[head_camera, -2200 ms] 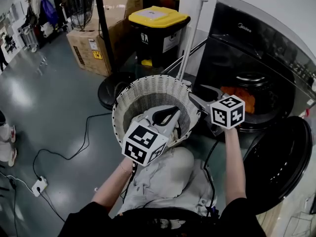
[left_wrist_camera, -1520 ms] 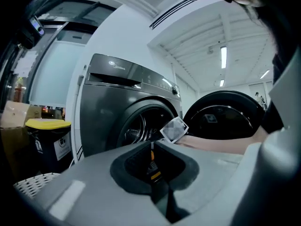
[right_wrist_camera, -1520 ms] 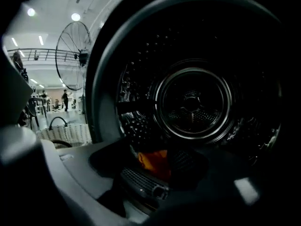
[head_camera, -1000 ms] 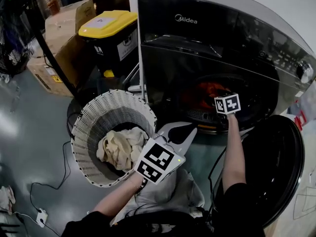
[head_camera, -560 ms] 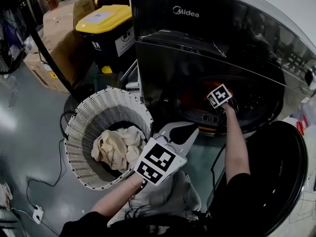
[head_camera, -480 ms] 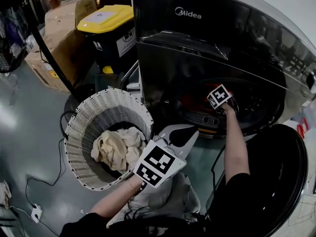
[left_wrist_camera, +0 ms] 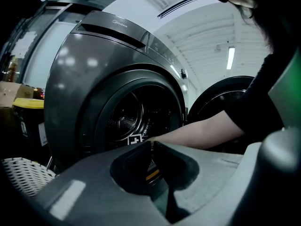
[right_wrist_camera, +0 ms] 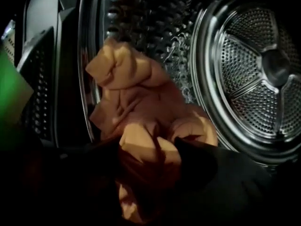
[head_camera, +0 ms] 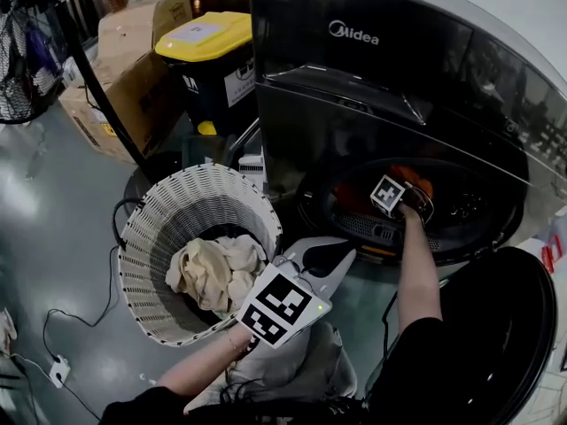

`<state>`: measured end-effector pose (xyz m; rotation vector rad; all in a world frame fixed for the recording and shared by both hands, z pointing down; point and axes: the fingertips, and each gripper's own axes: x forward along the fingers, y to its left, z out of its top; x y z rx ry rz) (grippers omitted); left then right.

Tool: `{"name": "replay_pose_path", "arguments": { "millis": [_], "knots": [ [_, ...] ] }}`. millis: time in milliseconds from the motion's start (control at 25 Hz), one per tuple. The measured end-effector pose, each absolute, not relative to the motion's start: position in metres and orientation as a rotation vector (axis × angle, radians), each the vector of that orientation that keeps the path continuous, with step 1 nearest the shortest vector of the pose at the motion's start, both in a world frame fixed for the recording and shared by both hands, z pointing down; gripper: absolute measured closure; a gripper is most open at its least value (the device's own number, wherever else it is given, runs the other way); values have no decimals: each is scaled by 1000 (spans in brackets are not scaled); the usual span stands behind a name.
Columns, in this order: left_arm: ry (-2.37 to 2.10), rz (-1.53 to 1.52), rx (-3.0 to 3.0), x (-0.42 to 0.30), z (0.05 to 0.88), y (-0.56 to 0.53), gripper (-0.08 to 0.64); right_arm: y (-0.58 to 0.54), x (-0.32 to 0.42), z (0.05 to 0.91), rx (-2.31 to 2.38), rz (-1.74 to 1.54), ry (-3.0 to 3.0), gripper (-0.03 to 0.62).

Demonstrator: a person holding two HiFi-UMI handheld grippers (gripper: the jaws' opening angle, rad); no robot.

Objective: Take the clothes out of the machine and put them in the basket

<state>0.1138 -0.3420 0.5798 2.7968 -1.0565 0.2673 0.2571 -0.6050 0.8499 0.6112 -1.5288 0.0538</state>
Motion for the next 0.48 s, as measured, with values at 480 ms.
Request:
{"name": "replay_pose_path", "arguments": {
  "millis": [480],
  "knots": [
    [-1080,290,2797,108,579,-341,541,-613,260,792,831,-181,-1579,466]
  ]
}}
